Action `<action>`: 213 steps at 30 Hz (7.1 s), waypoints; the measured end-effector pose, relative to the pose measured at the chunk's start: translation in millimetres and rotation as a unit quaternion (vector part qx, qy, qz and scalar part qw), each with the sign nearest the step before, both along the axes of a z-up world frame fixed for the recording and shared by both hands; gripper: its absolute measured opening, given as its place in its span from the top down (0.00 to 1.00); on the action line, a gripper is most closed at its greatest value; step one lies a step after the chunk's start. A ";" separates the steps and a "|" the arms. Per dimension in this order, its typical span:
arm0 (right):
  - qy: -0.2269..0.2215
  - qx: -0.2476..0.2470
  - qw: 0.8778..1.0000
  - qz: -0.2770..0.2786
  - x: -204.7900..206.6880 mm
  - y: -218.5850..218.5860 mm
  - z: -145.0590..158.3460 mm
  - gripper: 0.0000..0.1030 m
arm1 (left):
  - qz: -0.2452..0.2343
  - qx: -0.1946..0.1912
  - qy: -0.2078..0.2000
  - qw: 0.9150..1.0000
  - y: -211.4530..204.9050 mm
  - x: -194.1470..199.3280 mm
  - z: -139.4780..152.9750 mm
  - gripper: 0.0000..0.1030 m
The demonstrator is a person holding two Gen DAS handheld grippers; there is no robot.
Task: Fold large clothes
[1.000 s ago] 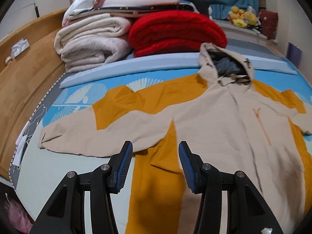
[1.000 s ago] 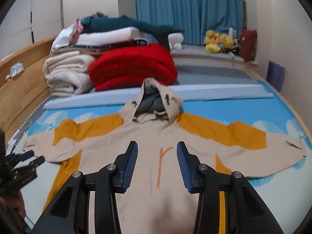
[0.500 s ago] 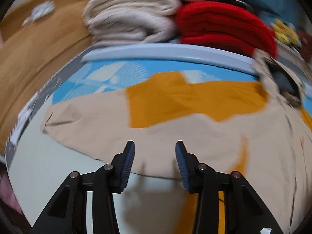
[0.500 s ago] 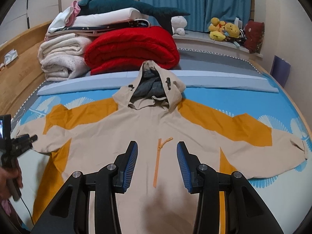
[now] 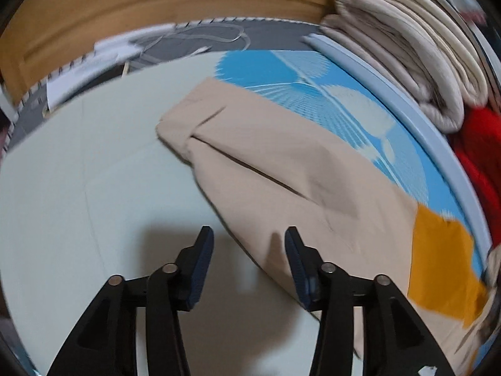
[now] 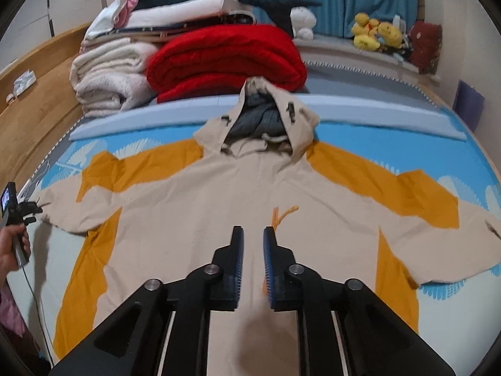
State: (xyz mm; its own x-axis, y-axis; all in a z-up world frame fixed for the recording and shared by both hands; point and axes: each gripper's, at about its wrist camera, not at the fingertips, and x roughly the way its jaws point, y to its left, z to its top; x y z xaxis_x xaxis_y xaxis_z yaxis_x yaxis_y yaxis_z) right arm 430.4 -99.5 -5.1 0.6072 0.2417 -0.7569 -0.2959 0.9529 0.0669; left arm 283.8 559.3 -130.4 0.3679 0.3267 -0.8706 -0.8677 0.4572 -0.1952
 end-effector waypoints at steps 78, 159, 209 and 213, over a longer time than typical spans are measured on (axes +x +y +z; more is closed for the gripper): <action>-0.003 -0.180 0.956 0.233 -56.4 123.9 -101.2 0.66 | -0.322 -0.105 -0.041 0.940 -331.3 131.2 82.7 0.88; 0.051 0.139 0.944 -0.295 68.6 -200.2 -35.3 0.59 | -0.440 0.001 0.060 0.896 -407.4 121.2 61.5 0.73; 0.019 0.271 0.804 -0.529 36.9 -594.1 -143.4 0.65 | -0.500 -0.007 0.046 0.865 -485.2 141.1 40.6 0.71; 0.001 0.302 0.786 -0.539 35.5 -605.5 -147.2 0.65 | -0.504 -0.007 0.047 0.862 -487.1 140.0 39.5 0.71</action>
